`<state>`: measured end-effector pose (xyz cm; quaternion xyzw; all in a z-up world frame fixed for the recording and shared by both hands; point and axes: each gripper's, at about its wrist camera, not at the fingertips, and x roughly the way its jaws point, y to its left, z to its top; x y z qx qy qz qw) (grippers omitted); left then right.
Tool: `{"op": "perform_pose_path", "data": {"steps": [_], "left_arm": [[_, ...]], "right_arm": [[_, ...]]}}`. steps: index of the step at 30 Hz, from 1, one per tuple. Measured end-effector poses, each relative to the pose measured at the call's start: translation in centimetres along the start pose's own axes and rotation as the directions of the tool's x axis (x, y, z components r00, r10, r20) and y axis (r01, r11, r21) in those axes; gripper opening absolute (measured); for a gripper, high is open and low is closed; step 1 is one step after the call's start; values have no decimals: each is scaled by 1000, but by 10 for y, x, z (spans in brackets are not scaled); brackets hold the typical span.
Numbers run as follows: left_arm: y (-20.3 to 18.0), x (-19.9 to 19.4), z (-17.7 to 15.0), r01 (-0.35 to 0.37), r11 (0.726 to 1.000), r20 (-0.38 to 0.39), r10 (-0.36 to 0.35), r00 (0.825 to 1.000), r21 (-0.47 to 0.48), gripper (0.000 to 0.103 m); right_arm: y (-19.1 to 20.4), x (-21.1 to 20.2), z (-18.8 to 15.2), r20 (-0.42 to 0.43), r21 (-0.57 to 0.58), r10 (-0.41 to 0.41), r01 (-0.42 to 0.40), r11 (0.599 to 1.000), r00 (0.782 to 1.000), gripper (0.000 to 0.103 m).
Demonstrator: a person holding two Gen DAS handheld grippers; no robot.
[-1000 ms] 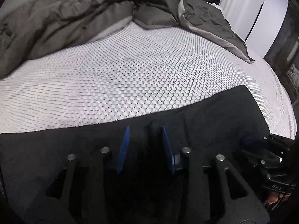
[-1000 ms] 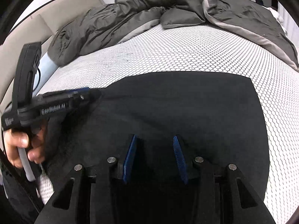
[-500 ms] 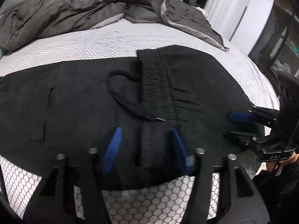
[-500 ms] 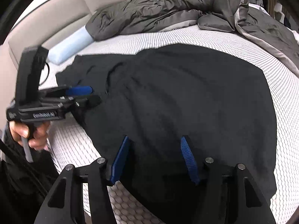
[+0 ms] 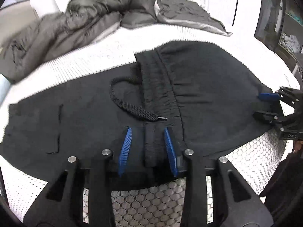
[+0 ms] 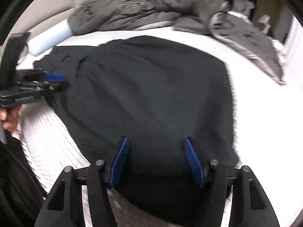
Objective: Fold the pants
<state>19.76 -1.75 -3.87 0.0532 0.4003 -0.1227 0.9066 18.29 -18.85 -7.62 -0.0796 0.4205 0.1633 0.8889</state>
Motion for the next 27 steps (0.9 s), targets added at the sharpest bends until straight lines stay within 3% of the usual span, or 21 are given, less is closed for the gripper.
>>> {"op": "perform_pose_path", "data": {"steps": [3, 6, 9, 12, 19, 21, 24, 27], "left_arm": [[-19, -16, 5, 19, 1000, 79, -21, 997, 20, 37], [-47, -23, 9, 63, 994, 132, -74, 988, 87, 61], [-79, -8, 9, 111, 980, 86, -127, 988, 167, 63], [-93, 16, 8, 69, 977, 11, -72, 997, 203, 63], [-88, 22, -4, 76, 974, -7, -76, 997, 211, 66], [-83, 20, -9, 48, 978, 11, -51, 999, 203, 79], [-68, 9, -15, 73, 990, 26, -76, 997, 123, 80], [-55, -4, -5, 112, 993, 104, -116, 988, 47, 81]], "right_arm": [[-8, -10, -8, 15, 39, -5, 5, 999, 1000, 64], [-6, -13, -6, 34, 39, 5, -6, 999, 999, 64], [-4, -10, -3, 38, 54, 15, -17, 998, 999, 65], [1, -8, -2, 30, 55, 18, -20, 998, 999, 68], [-13, -9, -12, -1, 47, -30, 30, 998, 1000, 72], [-24, -11, -17, -12, 76, -31, 31, 997, 999, 73], [-30, -13, -20, -9, 92, -35, 36, 995, 999, 75], [-30, -23, -16, 30, 116, -28, 24, 993, 999, 75]]}}
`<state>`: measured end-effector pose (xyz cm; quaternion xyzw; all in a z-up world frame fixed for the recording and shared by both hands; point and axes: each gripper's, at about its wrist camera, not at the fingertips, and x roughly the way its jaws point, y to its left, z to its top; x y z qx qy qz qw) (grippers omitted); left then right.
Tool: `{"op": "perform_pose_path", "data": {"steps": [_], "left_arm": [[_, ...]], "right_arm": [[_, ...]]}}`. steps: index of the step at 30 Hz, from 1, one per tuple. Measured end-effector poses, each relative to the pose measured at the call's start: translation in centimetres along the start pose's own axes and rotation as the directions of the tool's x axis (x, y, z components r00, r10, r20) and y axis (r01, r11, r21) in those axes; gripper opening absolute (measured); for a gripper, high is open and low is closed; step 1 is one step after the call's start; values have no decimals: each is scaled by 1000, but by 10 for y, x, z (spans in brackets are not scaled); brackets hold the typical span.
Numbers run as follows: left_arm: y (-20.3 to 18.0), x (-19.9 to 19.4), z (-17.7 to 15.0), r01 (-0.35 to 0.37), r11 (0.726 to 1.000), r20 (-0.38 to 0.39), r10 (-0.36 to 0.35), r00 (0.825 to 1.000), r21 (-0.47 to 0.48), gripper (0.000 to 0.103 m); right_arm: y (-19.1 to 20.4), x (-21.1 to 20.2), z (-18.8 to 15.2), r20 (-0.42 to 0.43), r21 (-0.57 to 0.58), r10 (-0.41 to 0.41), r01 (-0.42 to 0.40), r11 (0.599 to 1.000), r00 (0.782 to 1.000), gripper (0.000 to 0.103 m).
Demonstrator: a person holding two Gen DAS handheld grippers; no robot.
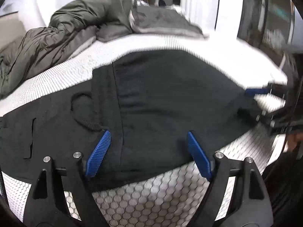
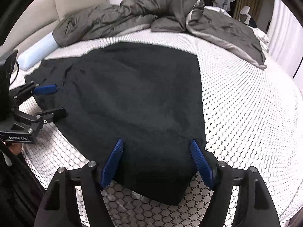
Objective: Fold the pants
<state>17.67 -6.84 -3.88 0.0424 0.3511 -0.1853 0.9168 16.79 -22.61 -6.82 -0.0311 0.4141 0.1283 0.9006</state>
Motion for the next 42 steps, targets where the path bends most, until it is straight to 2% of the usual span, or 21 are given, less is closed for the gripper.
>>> {"op": "perform_pose_path", "data": {"steps": [3, 6, 7, 9, 10, 12, 15, 18, 20, 22, 23, 26, 28, 31, 33, 36, 39, 41, 42], "left_arm": [[6, 0, 14, -30, 999, 37, 32, 999, -33, 81], [10, 12, 30, -59, 997, 1, 59, 998, -52, 81], [8, 19, 40, -76, 997, -32, 75, 997, -29, 81], [9, 26, 59, -115, 993, -28, 116, 993, 13, 81], [13, 31, 69, -137, 990, -22, 138, 990, 22, 85], [25, 53, 90, -131, 991, -78, 130, 988, -1, 86], [42, 87, 101, -122, 992, -160, 115, 980, -36, 86], [55, 106, 99, -114, 990, -212, 96, 972, -77, 86], [59, 110, 97, -127, 991, -221, 112, 969, -53, 87], [67, 116, 95, -124, 990, -239, 104, 965, -69, 91], [73, 118, 93, -106, 989, -242, 78, 967, -105, 91], [80, 118, 87, -87, 987, -240, 53, 969, -137, 91], [76, 116, 85, -96, 988, -238, 66, 969, -119, 91], [73, 113, 85, -107, 989, -231, 81, 970, -102, 91], [76, 110, 85, -99, 988, -227, 70, 971, -118, 91], [79, 102, 82, -85, 986, -216, 52, 975, -143, 91], [82, 93, 77, -94, 985, -203, 64, 977, -141, 91], [89, 85, 71, -108, 983, -191, 79, 978, -147, 91], [94, 82, 68, -113, 982, -190, 82, 978, -154, 91]], "right_arm": [[5, -7, 6, 51, 9, 22, -22, 1000, 998, 75], [12, -3, 14, 54, 12, 36, -36, 999, 998, 75], [15, 0, 19, 53, 12, 38, -38, 999, 998, 75], [18, 6, 31, 49, 19, 36, -37, 999, 998, 75], [19, 11, 41, 47, 33, 34, -35, 999, 998, 75], [18, 21, 58, 38, 54, 42, -44, 998, 998, 75], [21, 40, 79, 9, 65, 62, -62, 996, 998, 75], [27, 72, 91, -77, 57, 69, -65, 996, 995, 76], [37, 89, 92, -127, 2, 24, -24, 1000, 992, 78], [47, 96, 96, -121, -74, -46, 37, 997, 992, 82], [50, 98, 98, -126, -93, -61, 49, 994, 990, 82], [44, 99, 100, -130, -97, -101, 89, 991, 986, 84], [35, 96, 98, -123, -86, -159, 149, 985, 980, 85], [27, 93, 101, -119, -64, -198, 191, 979, 973, 85], [32, 92, 104, -107, -61, -179, 173, 983, 978, 85], [45, 98, 103, -112, -83, -106, 97, 992, 988, 85], [45, 103, 105, -117, -106, -124, 112, 988, 985, 85], [36, 100, 105, -111, -109, -201, 190, 976, 973, 86], [29, 98, 103, -101, -114, -260, 248, 962, 960, 87]]}}
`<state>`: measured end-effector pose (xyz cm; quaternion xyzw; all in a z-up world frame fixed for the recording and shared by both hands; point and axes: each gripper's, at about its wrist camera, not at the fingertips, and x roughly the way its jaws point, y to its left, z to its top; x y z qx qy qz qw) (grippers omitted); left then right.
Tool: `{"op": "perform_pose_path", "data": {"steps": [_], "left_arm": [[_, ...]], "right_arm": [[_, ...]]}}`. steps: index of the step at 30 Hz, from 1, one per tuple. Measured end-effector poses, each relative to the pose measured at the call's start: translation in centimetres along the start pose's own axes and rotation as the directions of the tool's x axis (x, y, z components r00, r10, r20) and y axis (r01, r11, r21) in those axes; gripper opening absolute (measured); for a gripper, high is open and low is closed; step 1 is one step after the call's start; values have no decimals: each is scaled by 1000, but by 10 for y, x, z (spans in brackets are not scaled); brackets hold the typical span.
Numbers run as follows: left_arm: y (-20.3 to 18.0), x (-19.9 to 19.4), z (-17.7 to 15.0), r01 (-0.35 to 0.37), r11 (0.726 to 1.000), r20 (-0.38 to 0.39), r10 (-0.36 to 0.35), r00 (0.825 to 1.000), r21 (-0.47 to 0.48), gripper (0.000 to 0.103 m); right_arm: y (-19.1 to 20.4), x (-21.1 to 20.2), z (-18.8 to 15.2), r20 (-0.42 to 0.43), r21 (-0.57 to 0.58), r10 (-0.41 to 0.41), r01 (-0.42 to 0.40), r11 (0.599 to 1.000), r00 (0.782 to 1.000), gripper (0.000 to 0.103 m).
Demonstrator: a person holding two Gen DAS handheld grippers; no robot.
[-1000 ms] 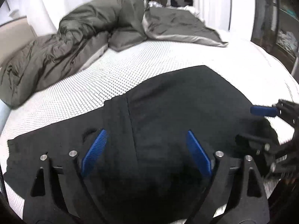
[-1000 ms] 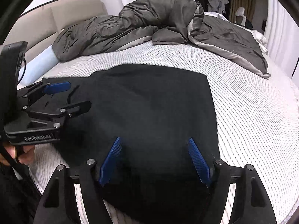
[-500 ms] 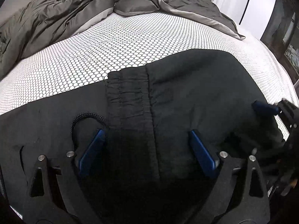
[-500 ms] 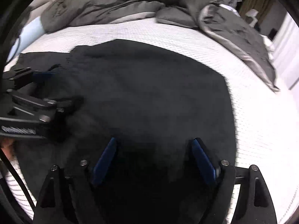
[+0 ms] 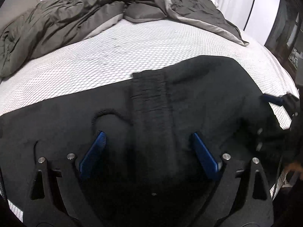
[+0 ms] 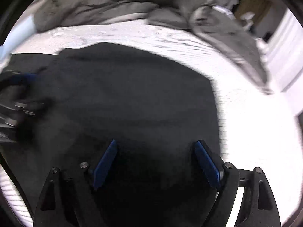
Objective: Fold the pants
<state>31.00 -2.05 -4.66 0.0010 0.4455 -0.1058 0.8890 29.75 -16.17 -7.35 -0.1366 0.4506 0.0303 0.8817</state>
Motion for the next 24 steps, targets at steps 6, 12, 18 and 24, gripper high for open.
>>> {"op": "perform_pose_path", "data": {"steps": [6, 12, 18, 24], "left_arm": [[22, -24, -16, 13, 996, 66, -8, 998, -84, 90], [57, -99, -46, 22, 979, 228, 25, 973, -203, 91], [149, -134, -105, -56, 876, 187, 164, 968, -479, 95], [210, -115, -144, 67, 733, 165, 62, 984, -677, 89]], "right_arm": [[-39, -6, -23, -6, 92, -26, 26, 995, 1000, 87], [-64, -36, -46, 123, 228, 180, -204, 952, 976, 87], [-77, -59, -70, 201, 249, 196, -243, 937, 960, 89], [-78, -67, -86, 213, 245, 237, -286, 926, 948, 89]]}}
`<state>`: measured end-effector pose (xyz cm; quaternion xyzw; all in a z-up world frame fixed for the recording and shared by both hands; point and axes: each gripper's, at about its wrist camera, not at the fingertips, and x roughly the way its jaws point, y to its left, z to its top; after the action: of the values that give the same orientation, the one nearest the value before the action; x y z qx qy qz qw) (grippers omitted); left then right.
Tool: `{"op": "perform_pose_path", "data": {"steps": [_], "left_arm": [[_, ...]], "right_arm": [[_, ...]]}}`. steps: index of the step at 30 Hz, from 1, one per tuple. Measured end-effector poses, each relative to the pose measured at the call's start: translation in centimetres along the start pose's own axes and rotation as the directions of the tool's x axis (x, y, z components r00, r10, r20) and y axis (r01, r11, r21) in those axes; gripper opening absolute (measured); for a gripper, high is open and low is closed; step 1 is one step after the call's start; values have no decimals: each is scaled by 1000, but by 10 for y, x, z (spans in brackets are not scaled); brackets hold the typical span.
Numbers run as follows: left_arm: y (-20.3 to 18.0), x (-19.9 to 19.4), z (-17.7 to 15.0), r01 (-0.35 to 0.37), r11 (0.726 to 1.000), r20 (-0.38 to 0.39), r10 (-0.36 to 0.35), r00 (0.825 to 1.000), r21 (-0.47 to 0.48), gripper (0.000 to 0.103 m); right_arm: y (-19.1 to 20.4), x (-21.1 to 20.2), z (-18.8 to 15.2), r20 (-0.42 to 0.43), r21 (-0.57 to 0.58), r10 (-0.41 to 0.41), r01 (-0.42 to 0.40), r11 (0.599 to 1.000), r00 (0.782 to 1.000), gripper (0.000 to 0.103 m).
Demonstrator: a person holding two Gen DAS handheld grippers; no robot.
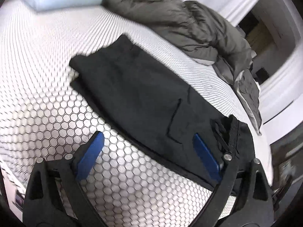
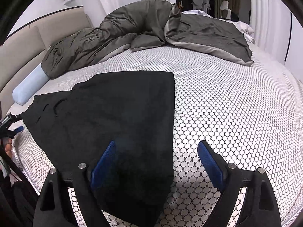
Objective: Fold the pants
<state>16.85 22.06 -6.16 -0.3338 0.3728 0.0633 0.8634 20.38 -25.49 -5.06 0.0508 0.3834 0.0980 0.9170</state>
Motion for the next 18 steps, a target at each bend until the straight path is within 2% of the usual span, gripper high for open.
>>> {"op": "perform_pose_path", "data": {"steps": [1, 3, 5, 6, 8, 10, 12, 15, 17, 18], "left_arm": [[2, 3, 2, 0, 1000, 4, 0, 1000, -10, 87], [8, 16, 18, -19, 998, -1, 19, 1000, -55, 69], [14, 25, 32, -54, 993, -8, 53, 999, -105, 22], [15, 29, 37, -69, 991, -11, 68, 998, -114, 11], [8, 25, 44, -76, 992, 29, 79, 996, -99, 5], [-13, 11, 44, -94, 995, 95, 96, 991, -23, 2], [-51, -10, 42, -104, 991, 173, 88, 981, 81, 2], [-114, -37, 33, -50, 975, 231, -1, 973, 216, 2], [-172, -51, 17, -5, 941, 247, -84, 965, 338, 2], [-201, -55, 4, 40, 916, 232, -143, 962, 399, 2]], "right_arm": [[2, 0, 0, -2, -5, 8, -8, 1000, 1000, 89], [3, -2, -2, 4, -6, 22, -22, 1000, 1000, 89], [3, -4, -4, 4, -7, 32, -32, 999, 999, 89], [3, -4, -4, 4, -9, 38, -38, 999, 999, 89], [4, -4, -5, 2, -15, 46, -45, 999, 999, 89], [3, -5, -5, 6, -19, 48, -48, 999, 999, 89], [1, -7, -5, 12, -11, 49, -49, 999, 999, 89], [-5, -12, -3, 30, 7, 55, -55, 998, 998, 89], [-9, -14, -1, 38, 20, 54, -55, 998, 998, 89], [-12, -15, -1, 43, 29, 52, -53, 998, 998, 89]]}}
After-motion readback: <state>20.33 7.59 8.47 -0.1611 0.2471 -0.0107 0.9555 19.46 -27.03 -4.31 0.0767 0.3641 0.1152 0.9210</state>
